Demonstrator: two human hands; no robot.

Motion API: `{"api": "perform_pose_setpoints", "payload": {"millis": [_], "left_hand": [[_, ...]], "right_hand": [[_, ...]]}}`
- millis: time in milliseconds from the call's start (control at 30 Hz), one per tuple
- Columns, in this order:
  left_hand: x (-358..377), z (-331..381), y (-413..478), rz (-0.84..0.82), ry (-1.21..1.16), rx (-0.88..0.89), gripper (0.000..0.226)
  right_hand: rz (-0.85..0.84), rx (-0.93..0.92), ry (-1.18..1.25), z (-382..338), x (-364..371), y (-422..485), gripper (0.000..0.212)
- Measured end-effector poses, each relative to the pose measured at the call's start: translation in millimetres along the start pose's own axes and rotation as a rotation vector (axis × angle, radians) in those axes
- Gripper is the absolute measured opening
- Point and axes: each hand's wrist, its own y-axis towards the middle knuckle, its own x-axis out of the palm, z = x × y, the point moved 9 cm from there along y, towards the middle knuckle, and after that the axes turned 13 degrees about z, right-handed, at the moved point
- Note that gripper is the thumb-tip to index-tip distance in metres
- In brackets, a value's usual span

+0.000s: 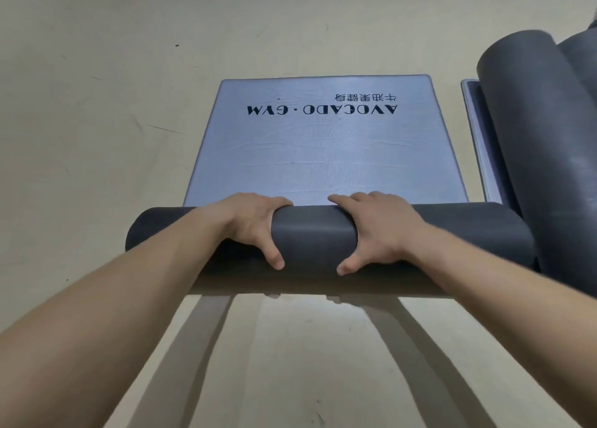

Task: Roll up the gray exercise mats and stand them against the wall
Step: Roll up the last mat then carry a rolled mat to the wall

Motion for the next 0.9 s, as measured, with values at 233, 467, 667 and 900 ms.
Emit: {"api": "perform_pose_setpoints", "payload": {"millis": [233,467,667,900], "left_hand": [[-19.2,-2.8,-1.6,0.276,-0.026,-0.067,0.114],[-20.1,20.6,4.7,0.581,0.354,0.023,0.129],[-42.2,16.8,27.3,0.404,0.244,0.015,0.124],[-22.3,26.3,-6.9,0.585,0.362,0.004,0.132]], "right_hand": [[0.114,-0.053,-0.173,0.5,-2.7,3.7,0.126],[0.033,-0.024,-0.08,14.1,-21.8,51.1,0.13],[0.356,-0.102,-0.346,7.1,-17.7,31.5,0.133],[0.064,-0.095,-0.175,11.6,-30.9,52.0,0.117]]}}
